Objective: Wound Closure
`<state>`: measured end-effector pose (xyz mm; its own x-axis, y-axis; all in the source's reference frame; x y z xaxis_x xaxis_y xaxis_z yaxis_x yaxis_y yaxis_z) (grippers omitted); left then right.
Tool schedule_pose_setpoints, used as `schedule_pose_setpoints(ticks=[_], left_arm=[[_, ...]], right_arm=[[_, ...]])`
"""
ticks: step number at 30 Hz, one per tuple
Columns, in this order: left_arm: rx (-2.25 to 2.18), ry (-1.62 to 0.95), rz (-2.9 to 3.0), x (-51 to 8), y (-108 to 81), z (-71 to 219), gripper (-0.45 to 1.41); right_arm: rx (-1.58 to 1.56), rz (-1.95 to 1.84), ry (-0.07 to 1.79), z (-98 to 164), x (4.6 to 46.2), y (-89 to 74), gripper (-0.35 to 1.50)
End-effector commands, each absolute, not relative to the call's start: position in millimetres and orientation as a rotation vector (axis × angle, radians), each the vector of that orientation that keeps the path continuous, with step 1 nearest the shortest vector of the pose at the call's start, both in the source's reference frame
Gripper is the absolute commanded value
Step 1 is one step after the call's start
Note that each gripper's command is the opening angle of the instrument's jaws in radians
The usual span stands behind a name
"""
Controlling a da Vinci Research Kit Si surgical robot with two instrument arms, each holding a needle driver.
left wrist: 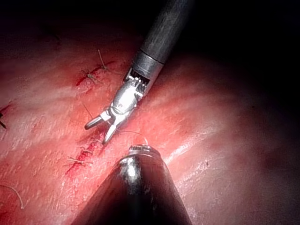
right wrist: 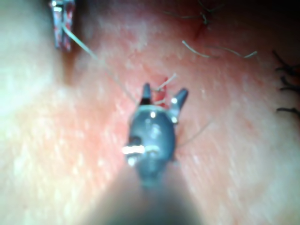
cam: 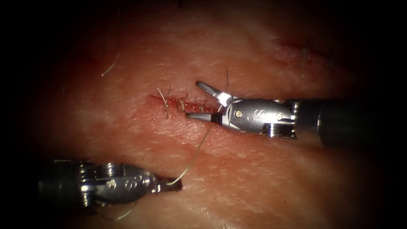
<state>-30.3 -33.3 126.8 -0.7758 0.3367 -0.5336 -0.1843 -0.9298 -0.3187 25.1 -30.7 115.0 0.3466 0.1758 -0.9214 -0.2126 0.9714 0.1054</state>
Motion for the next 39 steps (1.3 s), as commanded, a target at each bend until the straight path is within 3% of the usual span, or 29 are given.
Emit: schedule_pose_setpoints(ticks=[1,15,32,33,36,39], left_arm=[[-0.873,-0.353,2.705,-30.7,-33.0,127,-0.45],[-0.834,-0.283,2.754,-30.4,-25.9,125,-0.45],[-0.862,-0.258,2.760,-35.4,-20.4,131,-0.45],[-0.863,-0.257,2.760,-35.4,-20.3,131,-0.45],[-0.866,-0.258,2.761,-35.2,-20.1,133,-0.45],[-0.872,-0.265,2.759,-35.1,-20.0,134,-0.45]], right_arm=[[-0.015,0.231,1.184,116,26.0,-31.9,0.52],[0.114,0.136,1.161,116,26.8,-35.5,0.51],[0.133,0.130,1.214,115,26.5,-35.8,0.46],[0.131,0.138,1.224,115,26.4,-35.8,0.51],[0.137,0.151,1.228,115,26.3,-35.6,0.94],[0.131,0.158,1.233,115,26.5,-35.5,1.06]])
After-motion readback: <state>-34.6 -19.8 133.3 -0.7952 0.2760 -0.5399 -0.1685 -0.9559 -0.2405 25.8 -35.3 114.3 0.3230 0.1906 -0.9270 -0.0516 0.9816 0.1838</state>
